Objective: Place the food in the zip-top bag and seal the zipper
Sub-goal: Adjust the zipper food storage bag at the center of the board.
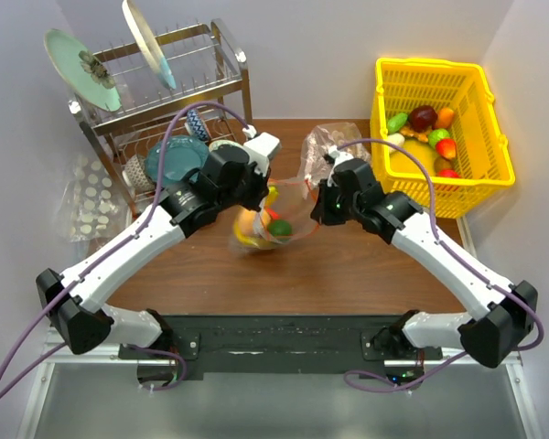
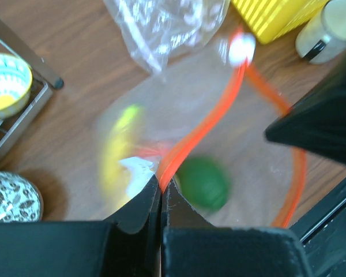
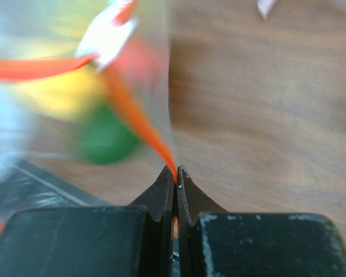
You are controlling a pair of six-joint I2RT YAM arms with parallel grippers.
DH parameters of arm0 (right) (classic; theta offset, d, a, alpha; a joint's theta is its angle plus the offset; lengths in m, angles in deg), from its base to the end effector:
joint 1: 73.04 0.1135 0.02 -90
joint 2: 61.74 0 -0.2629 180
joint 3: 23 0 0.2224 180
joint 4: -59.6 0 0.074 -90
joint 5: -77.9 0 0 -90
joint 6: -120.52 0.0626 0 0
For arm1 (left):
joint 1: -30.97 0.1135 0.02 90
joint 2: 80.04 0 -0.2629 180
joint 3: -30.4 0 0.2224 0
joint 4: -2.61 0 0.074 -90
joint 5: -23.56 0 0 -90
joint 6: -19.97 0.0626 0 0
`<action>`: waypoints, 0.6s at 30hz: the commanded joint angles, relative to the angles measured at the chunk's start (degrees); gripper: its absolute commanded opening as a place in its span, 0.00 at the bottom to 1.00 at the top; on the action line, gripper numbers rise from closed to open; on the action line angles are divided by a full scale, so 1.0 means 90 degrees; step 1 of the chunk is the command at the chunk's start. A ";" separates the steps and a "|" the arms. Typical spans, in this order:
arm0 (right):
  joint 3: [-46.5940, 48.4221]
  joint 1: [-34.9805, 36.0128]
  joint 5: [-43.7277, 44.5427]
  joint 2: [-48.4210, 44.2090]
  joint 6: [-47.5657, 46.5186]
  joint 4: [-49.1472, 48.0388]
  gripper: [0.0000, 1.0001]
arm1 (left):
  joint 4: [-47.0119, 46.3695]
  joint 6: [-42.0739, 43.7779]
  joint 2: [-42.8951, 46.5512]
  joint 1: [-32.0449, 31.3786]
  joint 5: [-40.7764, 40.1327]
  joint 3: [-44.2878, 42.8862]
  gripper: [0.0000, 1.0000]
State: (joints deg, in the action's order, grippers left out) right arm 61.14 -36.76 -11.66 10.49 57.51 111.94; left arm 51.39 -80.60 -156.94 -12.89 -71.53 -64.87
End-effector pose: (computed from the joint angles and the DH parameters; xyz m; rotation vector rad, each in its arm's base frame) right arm 0.2110 0.1543 0.3212 -0.1855 2.3345 0.5595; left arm 0.2123 -0.1963 0.3706 0.5595 2.0610 -0.4747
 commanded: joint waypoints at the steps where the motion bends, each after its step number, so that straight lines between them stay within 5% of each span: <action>1: 0.0740 -0.0017 -0.0030 -0.0525 -0.0039 -0.0267 0.00 | 0.0079 -0.0134 -0.0186 0.0049 -0.0060 -0.0011 0.00; 14: 0.0427 -0.0007 -0.0060 -0.0252 -0.0058 -0.0268 0.02 | 0.0040 0.0022 0.0059 0.0049 -0.0401 -0.0255 0.00; 16: 0.0573 -0.0007 -0.0060 -0.0213 -0.0127 -0.0248 0.24 | -0.0008 0.0080 0.0020 0.0049 -0.0577 -0.0236 0.00; 17: 0.0622 -0.0016 -0.0060 -0.0164 -0.0146 -0.0229 0.49 | -0.0038 0.0080 0.0010 0.0049 -0.0733 -0.0178 0.00; 18: 0.0690 -0.0007 0.0037 -0.0144 -0.0185 -0.0171 0.56 | -0.0154 0.0071 0.0010 0.0039 -0.0783 -0.0110 0.00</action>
State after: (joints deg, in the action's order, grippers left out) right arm 63.94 -36.76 -12.03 9.61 57.55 111.50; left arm 54.12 -80.90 -157.81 -12.65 -74.63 -64.87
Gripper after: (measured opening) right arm 0.372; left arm 0.020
